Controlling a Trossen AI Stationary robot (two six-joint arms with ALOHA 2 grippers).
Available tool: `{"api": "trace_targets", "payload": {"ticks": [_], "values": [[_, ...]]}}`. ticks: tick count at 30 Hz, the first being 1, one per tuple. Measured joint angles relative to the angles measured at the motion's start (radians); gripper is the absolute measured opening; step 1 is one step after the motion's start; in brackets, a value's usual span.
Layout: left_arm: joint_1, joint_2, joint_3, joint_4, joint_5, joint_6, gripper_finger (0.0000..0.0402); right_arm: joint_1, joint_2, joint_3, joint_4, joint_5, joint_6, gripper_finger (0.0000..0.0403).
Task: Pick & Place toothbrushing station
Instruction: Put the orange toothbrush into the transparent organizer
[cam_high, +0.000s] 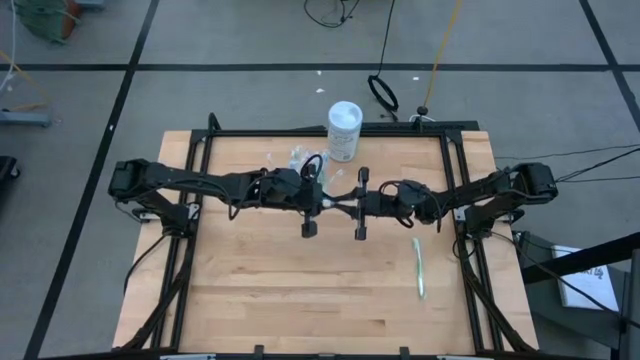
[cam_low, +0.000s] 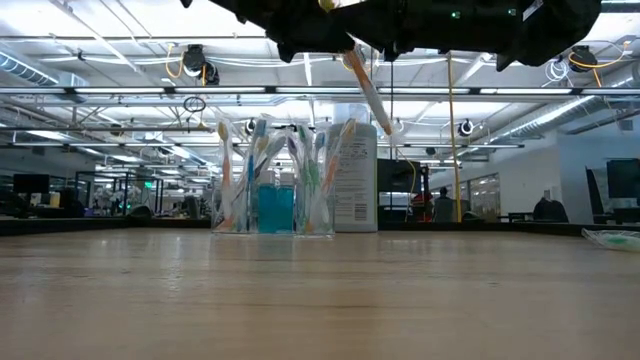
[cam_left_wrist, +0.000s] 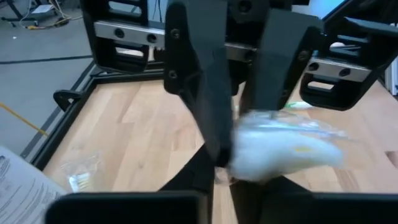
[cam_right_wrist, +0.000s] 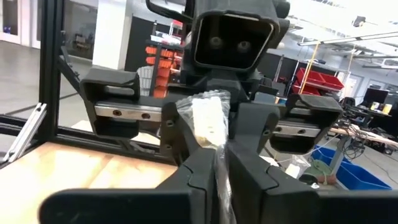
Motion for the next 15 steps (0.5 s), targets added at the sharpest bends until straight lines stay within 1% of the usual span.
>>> {"api": "trace_targets", "payload": {"ticks": [2,3,7,10,12,15], "values": [[0.0,0.0,0.0,-0.007,-0.001,0.001,0.0014,0.0,0.0,0.0,-0.005,0.0,-0.002,0.0037],[0.0,0.0,0.0,-0.011,-0.003,0.0,0.001,0.0,0.0,0.0,-0.007,0.001,0.0,0.0043],[0.0,-0.001,0.0,-0.044,-0.002,-0.007,0.0028,0.0,0.0,0.0,-0.014,0.004,0.001,0.007],[0.001,-0.002,0.0,-0.1,0.0,-0.031,0.0038,0.0,0.001,0.0,-0.036,0.009,-0.002,0.0088],[0.001,-0.012,0.0,-0.159,0.0,-0.057,0.0038,-0.001,0.001,0.0,-0.051,0.017,-0.006,0.0099],[0.003,-0.046,0.0,-0.267,-0.001,-0.1,0.003,-0.001,0.002,0.0,-0.065,0.061,-0.024,0.0113]]}}
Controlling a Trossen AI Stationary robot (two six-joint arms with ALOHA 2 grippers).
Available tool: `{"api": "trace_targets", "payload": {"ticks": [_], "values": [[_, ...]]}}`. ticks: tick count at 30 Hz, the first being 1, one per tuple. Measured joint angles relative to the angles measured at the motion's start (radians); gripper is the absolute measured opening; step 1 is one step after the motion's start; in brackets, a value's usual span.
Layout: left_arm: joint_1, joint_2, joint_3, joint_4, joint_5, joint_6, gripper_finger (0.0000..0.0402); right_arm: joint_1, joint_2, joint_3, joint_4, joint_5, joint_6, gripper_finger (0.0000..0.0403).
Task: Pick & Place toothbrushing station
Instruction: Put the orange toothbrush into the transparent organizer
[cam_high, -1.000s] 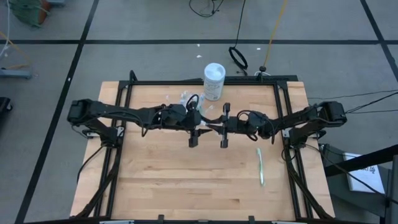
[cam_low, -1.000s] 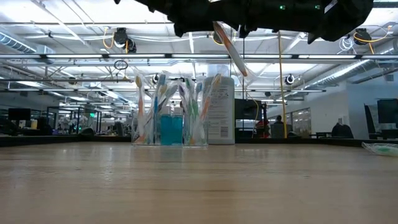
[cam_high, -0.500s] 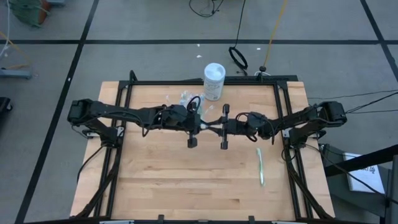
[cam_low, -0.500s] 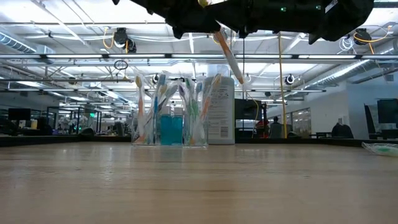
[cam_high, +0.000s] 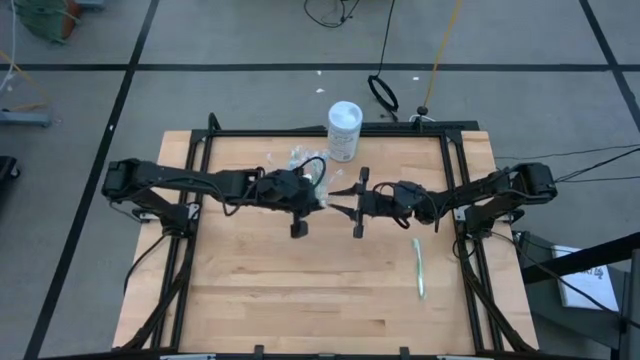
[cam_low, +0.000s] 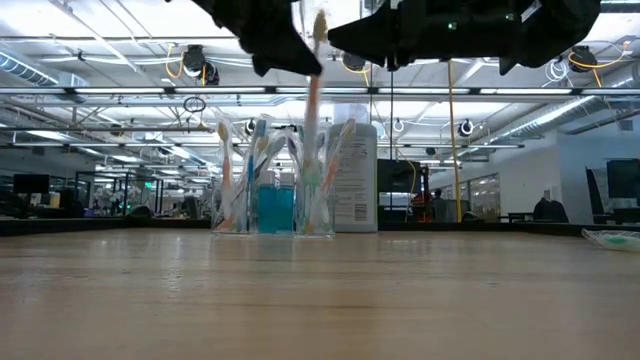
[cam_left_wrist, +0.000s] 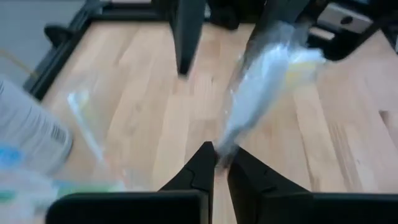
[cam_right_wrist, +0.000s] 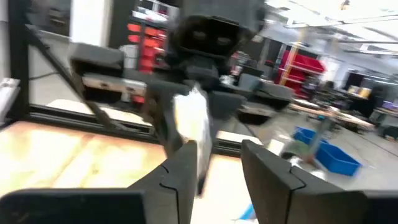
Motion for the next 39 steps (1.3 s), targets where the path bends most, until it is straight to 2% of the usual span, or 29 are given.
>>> {"api": "trace_targets", "payload": {"ticks": [3,8,15,18,23,26,32,39], "values": [[0.006,-0.055,0.0,-0.121,0.003,-0.04,0.0015,0.0,-0.002,0.0,0.004,0.049,-0.001,0.0124],[0.017,-0.184,-0.002,-0.282,-0.019,-0.072,0.0007,-0.001,-0.002,0.001,0.002,0.05,0.002,0.0132],[0.068,-0.305,-0.001,-0.425,-0.237,-0.129,0.0023,-0.001,-0.003,0.001,0.004,0.048,0.003,0.0132],[0.095,-0.313,-0.001,-0.437,-0.273,-0.099,0.0013,0.0,-0.002,0.001,0.004,0.048,0.003,0.0132],[0.139,-0.293,0.0,-0.358,-0.261,-0.051,0.0008,0.0,-0.002,0.001,0.003,0.047,0.003,0.0132],[0.16,-0.245,-0.001,-0.359,-0.262,-0.062,0.0019,0.0,-0.002,0.001,0.003,0.046,0.003,0.0132],[0.185,-0.126,-0.001,-0.351,-0.274,-0.192,0.0028,0.0,-0.002,0.001,0.003,0.045,0.003,0.0132],[0.191,0.009,-0.001,-0.4,-0.383,-0.303,0.003,0.0,-0.002,0.001,-0.001,0.045,0.004,0.0132]]}}
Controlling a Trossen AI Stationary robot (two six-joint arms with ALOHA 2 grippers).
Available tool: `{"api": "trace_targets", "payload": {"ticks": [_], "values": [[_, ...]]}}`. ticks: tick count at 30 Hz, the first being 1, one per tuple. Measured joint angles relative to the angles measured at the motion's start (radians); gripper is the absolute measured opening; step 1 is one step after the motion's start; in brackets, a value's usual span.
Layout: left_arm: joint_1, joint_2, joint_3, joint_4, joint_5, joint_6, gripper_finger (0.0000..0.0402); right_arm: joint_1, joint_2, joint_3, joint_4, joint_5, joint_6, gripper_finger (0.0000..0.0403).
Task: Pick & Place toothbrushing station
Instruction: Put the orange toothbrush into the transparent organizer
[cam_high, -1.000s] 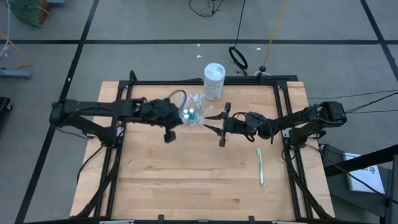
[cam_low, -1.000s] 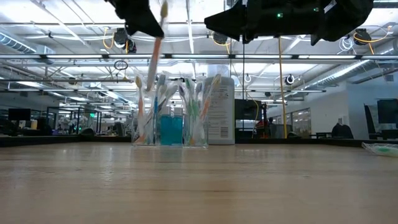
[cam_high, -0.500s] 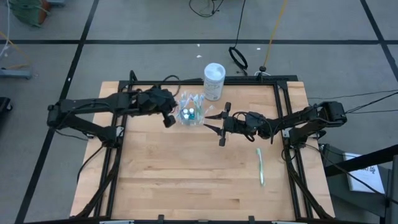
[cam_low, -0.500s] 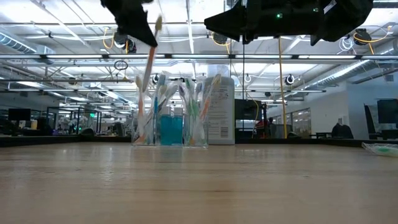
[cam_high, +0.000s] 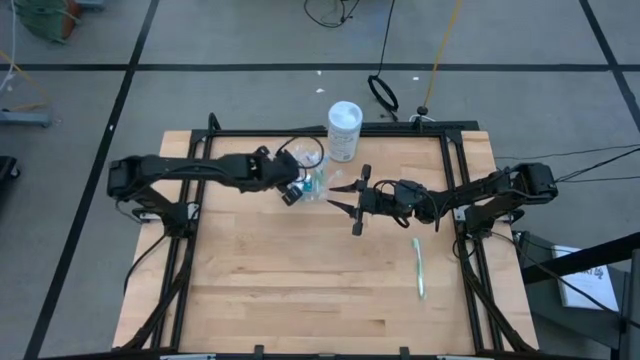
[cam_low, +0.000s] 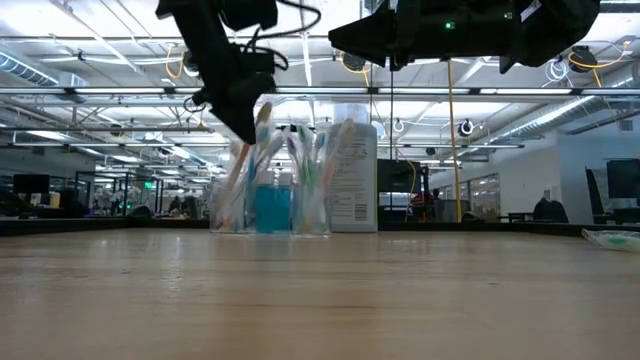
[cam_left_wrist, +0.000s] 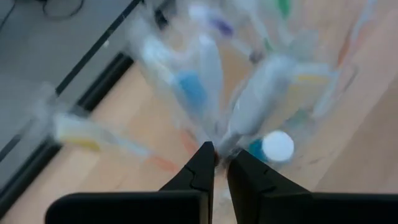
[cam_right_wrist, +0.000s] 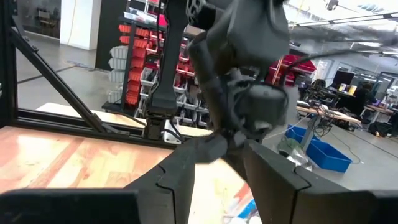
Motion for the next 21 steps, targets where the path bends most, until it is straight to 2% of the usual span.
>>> {"api": "trace_targets", "payload": {"ticks": [4,16,21], "values": [[0.0,0.031,0.0,-0.059,-0.007,-0.049,0.003,0.0,0.0,0.0,-0.003,0.0,0.0,0.0132],[-0.013,0.023,0.0,-0.116,-0.027,-0.153,0.003,0.0,0.0,0.0,-0.004,0.0,0.0,0.0132],[-0.007,0.022,0.001,-0.19,0.012,-0.219,0.0031,0.0,0.0,0.0,-0.004,0.0,0.0,0.0132]]}}
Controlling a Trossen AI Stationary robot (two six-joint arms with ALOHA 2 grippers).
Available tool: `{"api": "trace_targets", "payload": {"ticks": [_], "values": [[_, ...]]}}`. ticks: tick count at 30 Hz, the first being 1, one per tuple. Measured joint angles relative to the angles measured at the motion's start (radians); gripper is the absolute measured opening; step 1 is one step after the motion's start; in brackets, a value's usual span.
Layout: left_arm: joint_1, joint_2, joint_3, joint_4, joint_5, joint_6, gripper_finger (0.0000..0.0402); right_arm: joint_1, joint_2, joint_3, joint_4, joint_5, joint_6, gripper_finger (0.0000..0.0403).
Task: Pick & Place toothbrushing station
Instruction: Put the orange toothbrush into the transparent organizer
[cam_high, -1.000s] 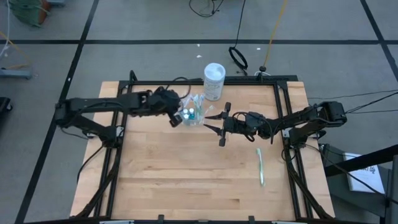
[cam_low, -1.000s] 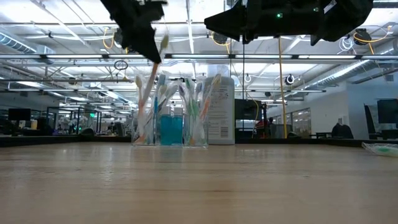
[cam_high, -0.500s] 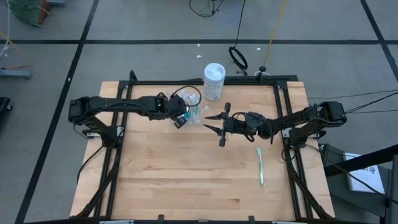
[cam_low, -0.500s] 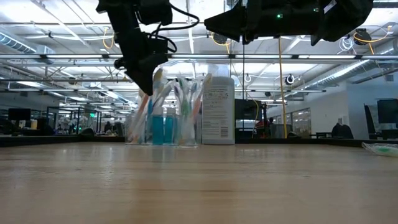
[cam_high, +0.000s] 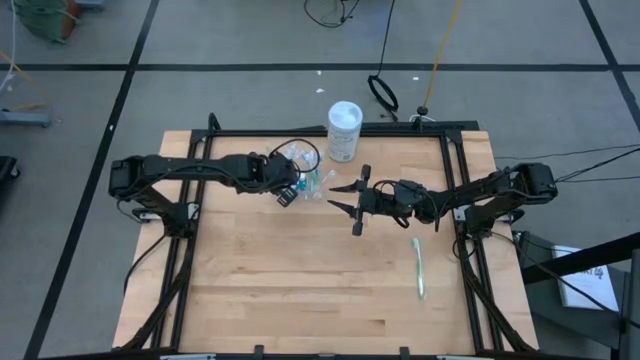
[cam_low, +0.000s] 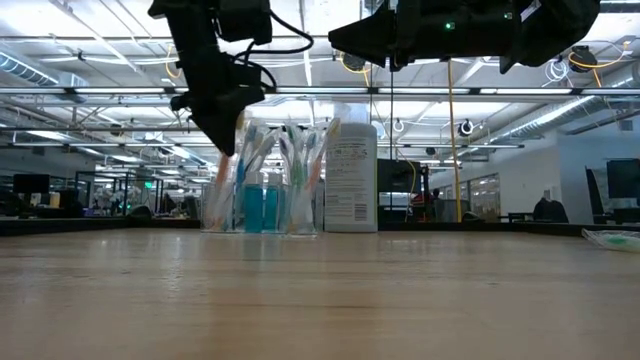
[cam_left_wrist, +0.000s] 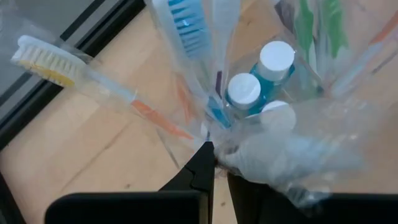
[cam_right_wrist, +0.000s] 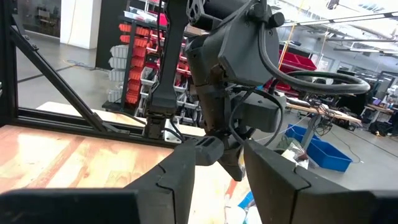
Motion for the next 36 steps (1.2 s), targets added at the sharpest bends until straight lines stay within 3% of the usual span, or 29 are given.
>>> {"api": "trace_targets", "payload": {"ticks": [11,15,19,30,36], "values": [[0.0,0.0,0.0,0.003,0.005,0.172,0.0031,0.0,0.0,0.0,0.0,0.0,0.0,0.0132],[0.001,0.0,0.0,0.007,-0.048,0.29,0.0031,0.0,0.0,0.0,-0.027,0.0,0.0,0.0132],[0.009,0.0,0.0,-0.013,-0.006,0.334,0.0035,0.0,0.0,0.0,-0.037,0.0,0.004,0.0132],[0.033,-0.001,0.004,-0.078,-0.002,0.36,0.0133,0.0,0.0,0.0,-0.061,0.0,0.06,0.0132],[0.017,-0.002,0.092,-0.254,-0.002,0.384,0.0172,0.0,0.0,0.0,-0.107,-0.001,0.063,0.0132]]}}
